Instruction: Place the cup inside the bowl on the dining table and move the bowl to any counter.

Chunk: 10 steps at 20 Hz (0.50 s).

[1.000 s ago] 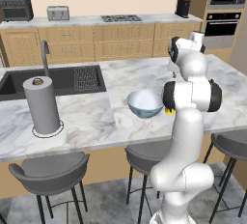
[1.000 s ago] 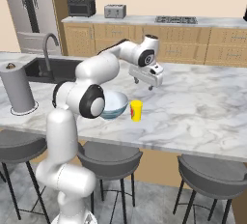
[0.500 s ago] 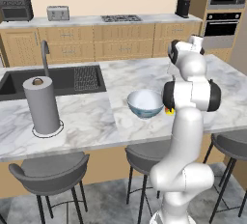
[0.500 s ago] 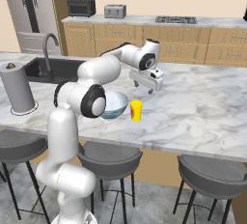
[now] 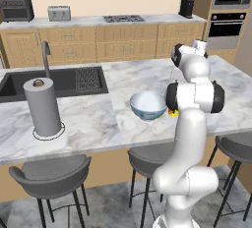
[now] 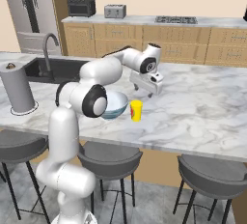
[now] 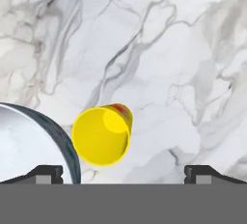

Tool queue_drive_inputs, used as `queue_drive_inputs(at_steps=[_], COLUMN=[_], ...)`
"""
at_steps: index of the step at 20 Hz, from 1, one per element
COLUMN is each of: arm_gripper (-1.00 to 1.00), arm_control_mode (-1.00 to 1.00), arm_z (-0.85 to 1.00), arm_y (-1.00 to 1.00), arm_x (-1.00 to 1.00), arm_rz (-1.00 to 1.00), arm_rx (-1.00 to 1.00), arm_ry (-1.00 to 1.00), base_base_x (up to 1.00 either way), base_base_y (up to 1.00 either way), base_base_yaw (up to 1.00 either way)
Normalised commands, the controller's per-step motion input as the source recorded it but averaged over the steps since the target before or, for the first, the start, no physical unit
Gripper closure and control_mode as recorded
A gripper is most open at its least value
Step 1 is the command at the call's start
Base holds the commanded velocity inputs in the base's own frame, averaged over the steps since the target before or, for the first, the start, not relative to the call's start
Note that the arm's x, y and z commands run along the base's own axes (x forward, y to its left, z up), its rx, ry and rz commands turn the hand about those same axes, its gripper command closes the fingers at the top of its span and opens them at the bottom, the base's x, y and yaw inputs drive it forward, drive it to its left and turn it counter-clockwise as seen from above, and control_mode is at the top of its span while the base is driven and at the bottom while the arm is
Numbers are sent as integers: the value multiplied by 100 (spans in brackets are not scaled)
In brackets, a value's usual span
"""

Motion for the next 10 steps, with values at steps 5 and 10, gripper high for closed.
queue_drive_inputs(at_steps=[5,10], arm_gripper=[-100,-100], arm_control_mode=[-100,-100], arm_z=[-18,-17], arm_y=[0,0], arm_x=[0,0], arm_rz=[0,0], arm_rx=[2,2], arm_ry=[3,3], base_base_x=[0,0], base_base_y=[0,0], base_base_yaw=[0,0])
